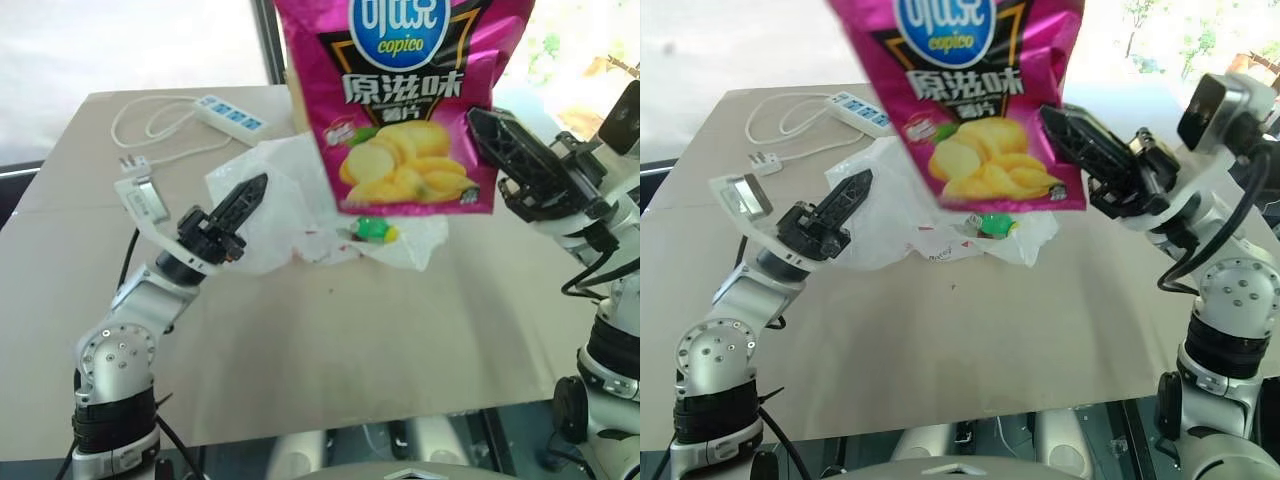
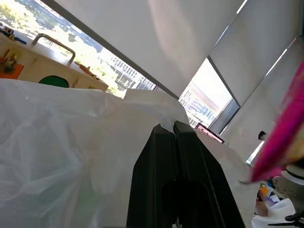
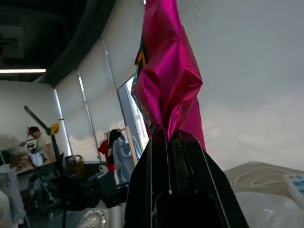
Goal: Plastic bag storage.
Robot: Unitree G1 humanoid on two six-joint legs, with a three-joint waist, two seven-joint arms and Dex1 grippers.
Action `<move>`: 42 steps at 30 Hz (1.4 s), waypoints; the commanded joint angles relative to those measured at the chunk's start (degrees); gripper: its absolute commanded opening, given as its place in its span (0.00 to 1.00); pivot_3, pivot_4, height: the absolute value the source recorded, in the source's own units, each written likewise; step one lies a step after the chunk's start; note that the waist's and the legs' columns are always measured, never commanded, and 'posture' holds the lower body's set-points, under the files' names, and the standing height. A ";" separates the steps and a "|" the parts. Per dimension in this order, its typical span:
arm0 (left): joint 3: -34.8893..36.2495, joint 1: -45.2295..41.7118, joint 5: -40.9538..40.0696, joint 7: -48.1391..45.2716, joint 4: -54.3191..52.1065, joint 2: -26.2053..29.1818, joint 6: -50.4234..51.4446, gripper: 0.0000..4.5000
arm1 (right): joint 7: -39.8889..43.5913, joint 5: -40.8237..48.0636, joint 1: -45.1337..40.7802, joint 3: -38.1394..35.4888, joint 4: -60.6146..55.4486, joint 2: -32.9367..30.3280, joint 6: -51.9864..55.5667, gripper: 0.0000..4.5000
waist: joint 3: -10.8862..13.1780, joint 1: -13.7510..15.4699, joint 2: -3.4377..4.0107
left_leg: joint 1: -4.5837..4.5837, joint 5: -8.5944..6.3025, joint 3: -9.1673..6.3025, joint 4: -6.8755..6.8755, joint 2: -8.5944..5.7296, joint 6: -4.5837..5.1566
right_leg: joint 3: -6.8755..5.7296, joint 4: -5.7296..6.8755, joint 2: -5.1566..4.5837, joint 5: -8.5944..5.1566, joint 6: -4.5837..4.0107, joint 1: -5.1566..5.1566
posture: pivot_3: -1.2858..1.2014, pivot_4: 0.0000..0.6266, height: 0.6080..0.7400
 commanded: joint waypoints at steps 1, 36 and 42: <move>0.65 -1.08 -0.08 -1.08 -0.89 0.09 -0.09 0.00 | 3.23 -12.66 0.07 6.92 -0.70 -1.31 -6.63 0.01 | 0.00 -0.01 0.00 | 0.00 0.00 0.00 0.01 0.00 0.00 | 0.00 0.00 0.00 0.00 0.00 0.00 | 0.52 0.24 1.00; 3.81 -4.03 -3.07 2.26 0.07 -3.17 0.00 0.00 | -6.69 -83.08 -11.01 26.57 40.68 2.61 -83.44 0.01 | 0.01 -0.03 -0.05 | 0.13 0.22 -0.34 0.17 -0.16 -0.39 | -0.24 0.05 0.02 0.01 -0.01 0.30 | 0.52 0.24 1.00; 3.72 -4.51 -2.50 2.53 0.32 -3.92 -0.45 0.00 | 4.79 -76.33 -6.59 37.36 36.23 5.17 -83.61 0.01 | -0.01 0.05 -0.08 | 0.10 0.20 -0.50 0.14 -0.16 -0.41 | -0.25 0.01 -0.17 0.01 -0.02 0.35 | 0.52 0.24 1.00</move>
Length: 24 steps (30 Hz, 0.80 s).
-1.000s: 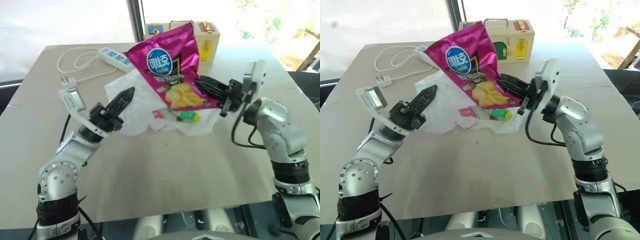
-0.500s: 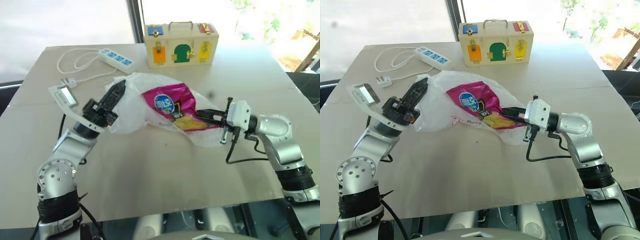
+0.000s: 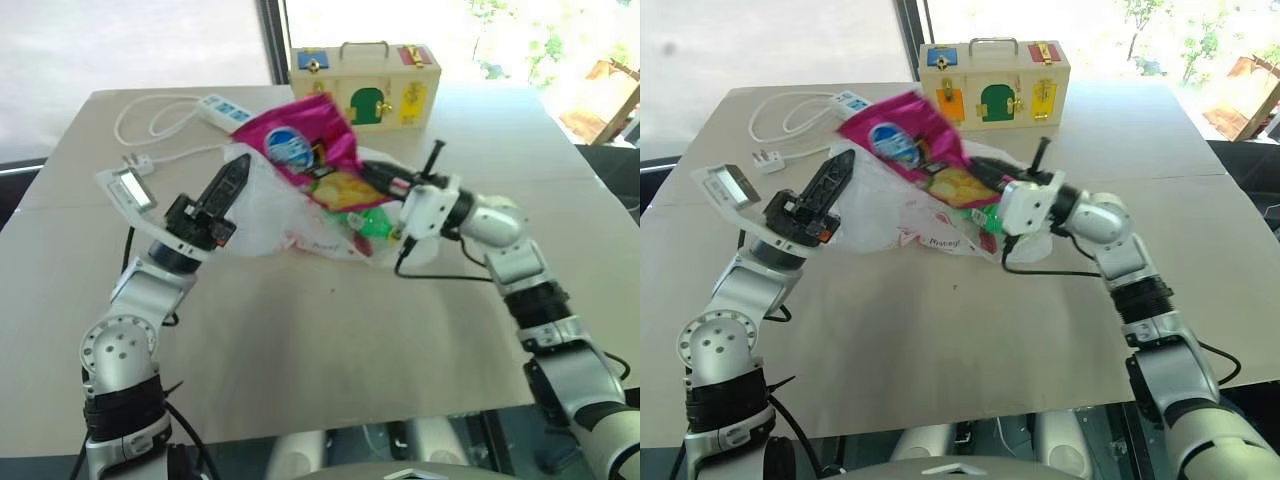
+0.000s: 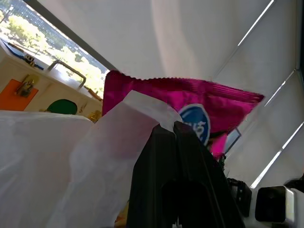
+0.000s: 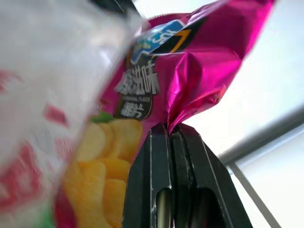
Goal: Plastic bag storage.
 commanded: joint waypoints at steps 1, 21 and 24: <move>0.30 -0.90 -0.03 -0.07 -1.78 -0.24 -1.00 0.00 | 6.31 2.54 2.71 5.72 -3.73 -0.55 0.02 0.01 | 0.00 0.08 0.00 | -0.01 0.00 -0.02 0.00 -0.02 0.00 | -0.01 0.00 -0.03 0.00 0.00 0.01 | 0.52 0.24 1.00; -1.21 -1.26 1.70 -0.11 -2.07 -2.74 -2.49 0.00 | -8.31 -28.15 -11.35 11.85 10.03 7.05 38.14 0.01 | -0.01 0.09 -0.02 | 0.01 0.07 -0.14 0.02 -0.13 -0.12 | -0.16 0.17 -0.08 0.02 -0.06 -0.02 | 0.52 0.24 1.00; -1.49 -1.15 2.02 -0.12 -2.06 -3.15 -2.77 0.00 | -5.32 -27.96 -9.63 14.70 10.24 8.51 37.81 0.01 | -0.01 -0.09 -0.02 | 0.01 0.07 -0.13 -0.01 -0.13 -0.12 | -0.21 0.17 -0.06 0.02 -0.06 -0.04 | 0.52 0.24 1.00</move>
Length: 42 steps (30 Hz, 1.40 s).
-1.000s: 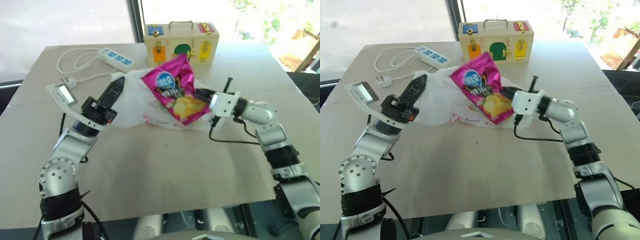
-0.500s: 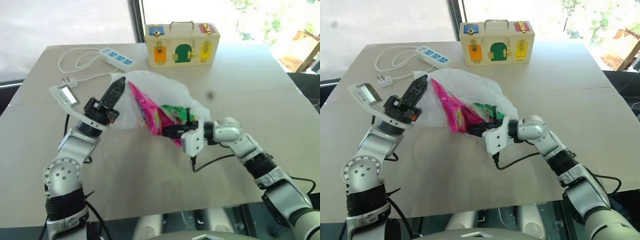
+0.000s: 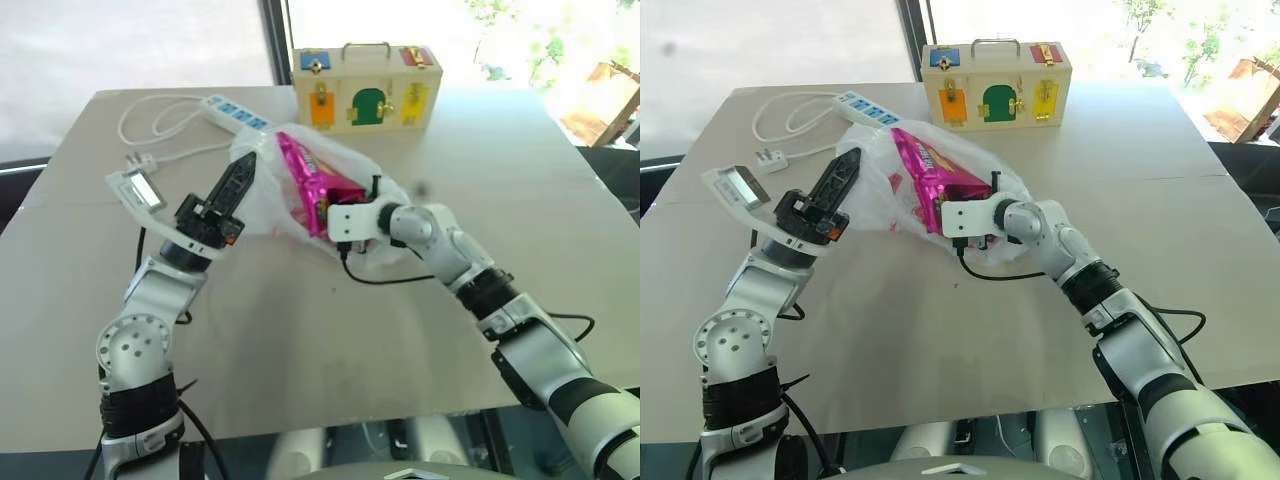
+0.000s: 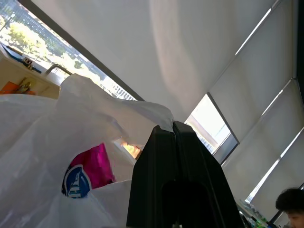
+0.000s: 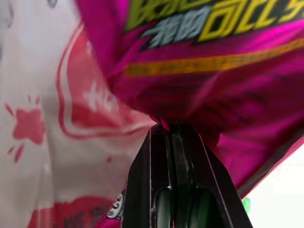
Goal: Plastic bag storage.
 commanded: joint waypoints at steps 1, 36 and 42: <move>-0.16 -0.54 0.27 -0.42 -1.98 -0.55 -1.03 0.00 | 5.49 0.31 1.38 4.16 -1.04 0.56 -1.08 0.01 | 0.00 -0.06 0.00 | 0.00 0.00 0.00 -0.02 0.00 0.00 | -0.02 0.00 0.01 0.00 0.00 0.00 | 0.52 0.24 1.00; -0.11 -1.31 0.97 -0.74 -0.88 -1.39 -0.41 0.00 | 7.16 66.85 12.76 -36.13 -47.63 -15.57 45.36 0.99 | -0.02 0.86 -0.05 | -0.10 -0.23 -0.19 -0.05 -0.06 0.37 | -0.10 -0.21 -0.23 0.01 -0.01 0.09 | 0.52 0.24 1.00; -0.19 -1.14 1.33 -1.16 -0.57 -1.47 -0.57 0.00 | 8.71 63.60 22.25 -28.38 -57.45 -31.03 50.70 0.99 | 0.03 0.67 0.03 | -0.15 -0.26 0.02 -0.07 0.01 0.44 | 0.12 -0.26 -0.12 -0.01 -0.01 -0.01 | 0.52 0.24 1.00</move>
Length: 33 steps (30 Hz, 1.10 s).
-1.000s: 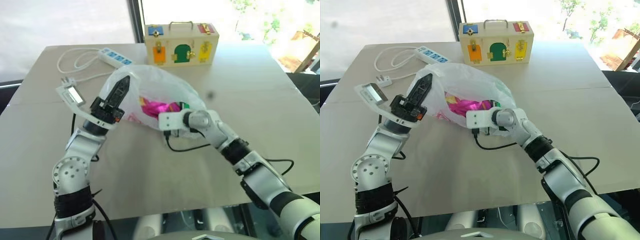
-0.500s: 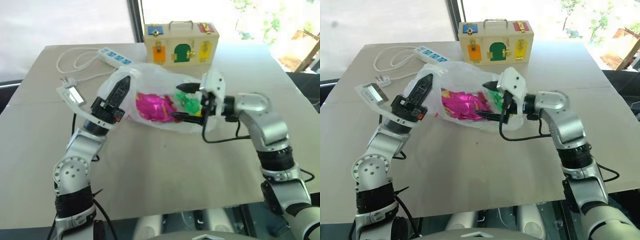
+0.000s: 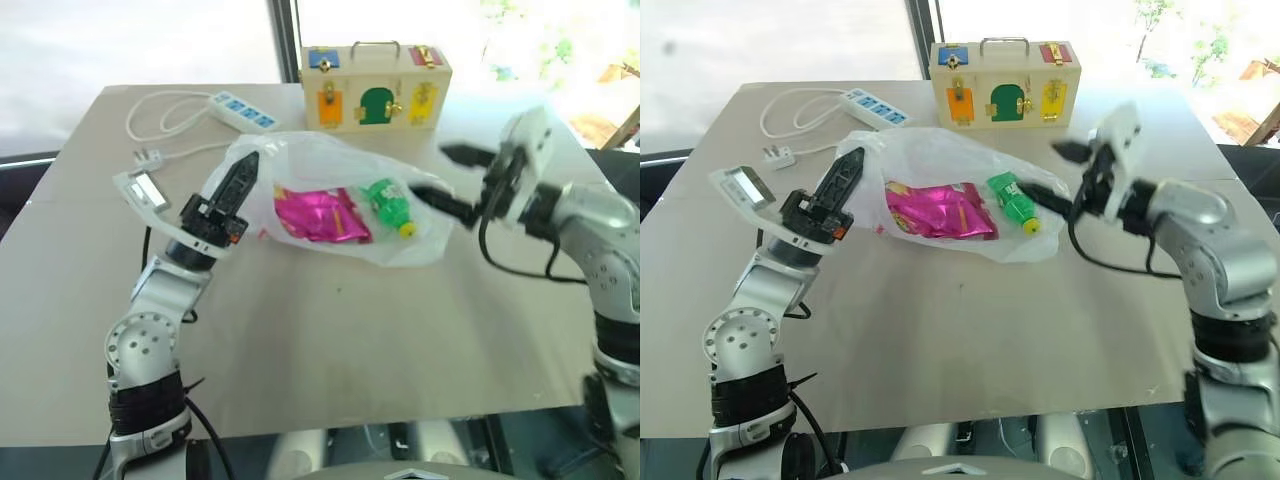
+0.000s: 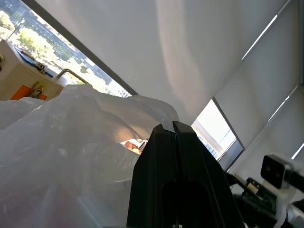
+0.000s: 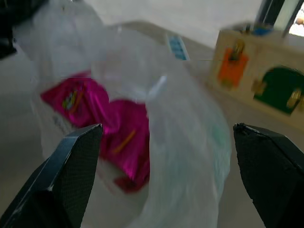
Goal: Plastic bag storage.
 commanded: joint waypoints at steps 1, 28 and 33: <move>0.12 -0.57 -0.04 -0.88 -1.09 0.07 -0.63 0.00 | -2.36 -1.85 0.30 2.03 -6.65 -2.83 2.83 0.99 | 0.00 -0.56 0.00 | 0.03 0.00 0.00 0.01 0.05 0.00 | -0.01 0.02 0.05 0.00 0.00 0.01 | 0.52 0.24 1.00; -0.28 -0.07 1.10 -1.53 -1.16 -0.93 -1.20 0.00 | -25.61 8.46 -2.81 -9.35 -3.88 26.36 25.74 0.07 | -0.05 -0.74 -0.10 | 0.07 0.01 -0.03 0.13 0.04 0.01 | -0.25 0.07 0.42 0.00 0.03 0.11 | 0.52 0.24 1.00; -0.40 -0.66 1.20 -1.56 -0.79 -1.19 -1.44 0.00 | -32.12 17.07 -7.88 -19.19 -0.51 38.18 29.81 0.02 | -0.05 -0.86 -0.09 | 0.09 0.00 -0.03 0.12 0.07 0.01 | -0.26 0.11 0.47 0.00 0.03 0.10 | 0.52 0.24 1.00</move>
